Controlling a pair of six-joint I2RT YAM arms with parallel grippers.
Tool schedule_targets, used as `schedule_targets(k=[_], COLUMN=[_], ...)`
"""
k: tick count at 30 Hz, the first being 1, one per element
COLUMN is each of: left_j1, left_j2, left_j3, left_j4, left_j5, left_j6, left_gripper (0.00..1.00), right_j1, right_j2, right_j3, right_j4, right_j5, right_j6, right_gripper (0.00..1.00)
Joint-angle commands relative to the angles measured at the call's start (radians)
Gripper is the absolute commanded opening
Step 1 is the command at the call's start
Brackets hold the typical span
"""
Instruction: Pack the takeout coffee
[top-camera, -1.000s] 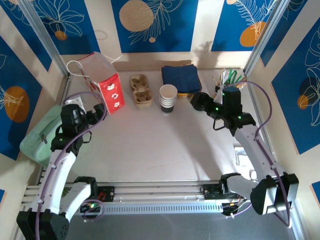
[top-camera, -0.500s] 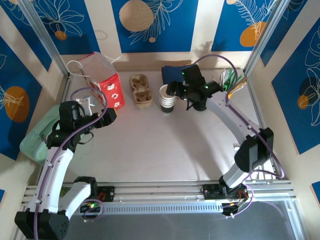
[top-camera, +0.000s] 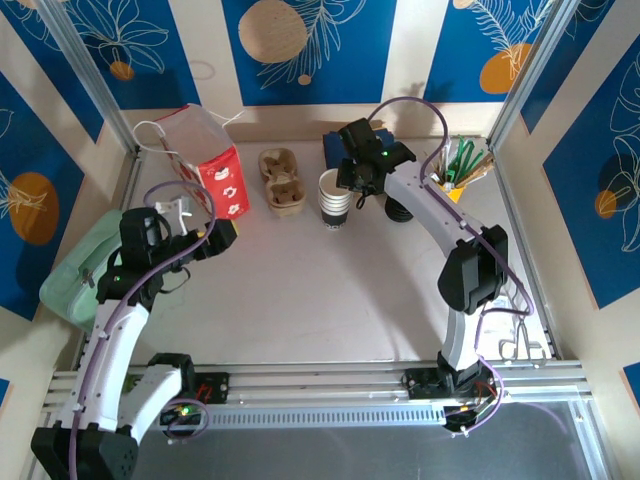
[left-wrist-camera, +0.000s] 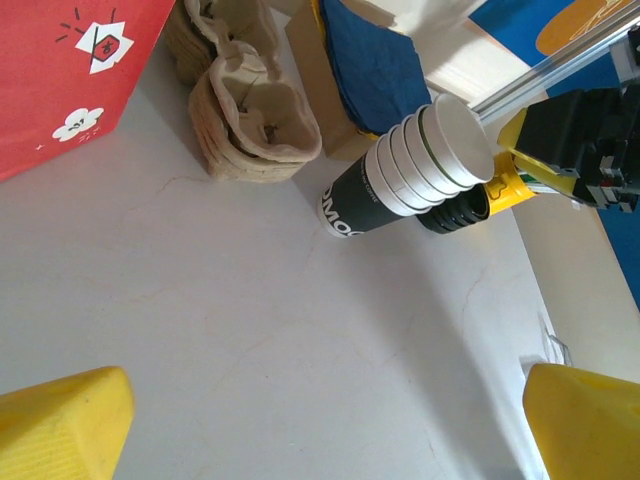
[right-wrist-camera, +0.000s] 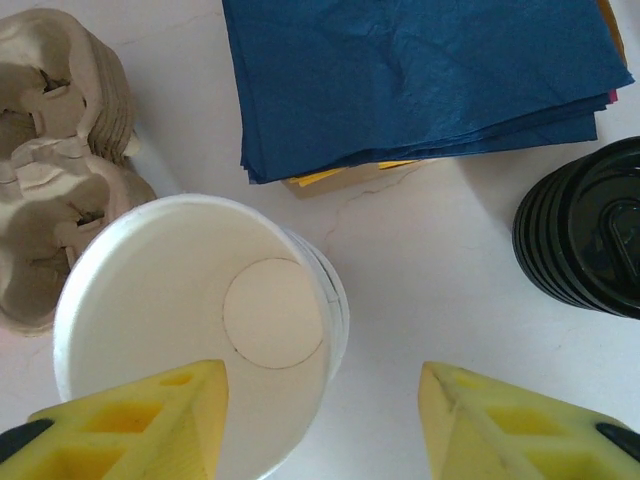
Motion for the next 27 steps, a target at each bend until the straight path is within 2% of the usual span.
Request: schedule_targets(k=[1,16,19,27], left_j1=[-0.006,-0.007,-0.007,-0.007], left_j2=[-0.012,-0.006,-0.004,-0.001], left_j3=[0.0,-0.009,-0.011,-0.011], left_j4=[0.029,0.032,0.031,0.012], left_j5=[0.003,-0.012,-0.014,-0.028], left_j6=[-0.014,-0.034,-0.037,-0.034], left_gripper=[0.99,0.99,0.99,0.99], right_j1=[-0.003,-0.007,-0.005,-0.005], right_j2=[0.02,0.044,0.042,0.044], right_j3=[0.028,0.016,0.013,0.009], right_j4=[-0.019,-0.026,-0.023,-0.025], right_j5=[-0.01,-0.032,-0.039,-0.042], right_j6=[-0.001,0.011,0.009,0.012], right_gripper=[0.52,0.28,0.15,0.12])
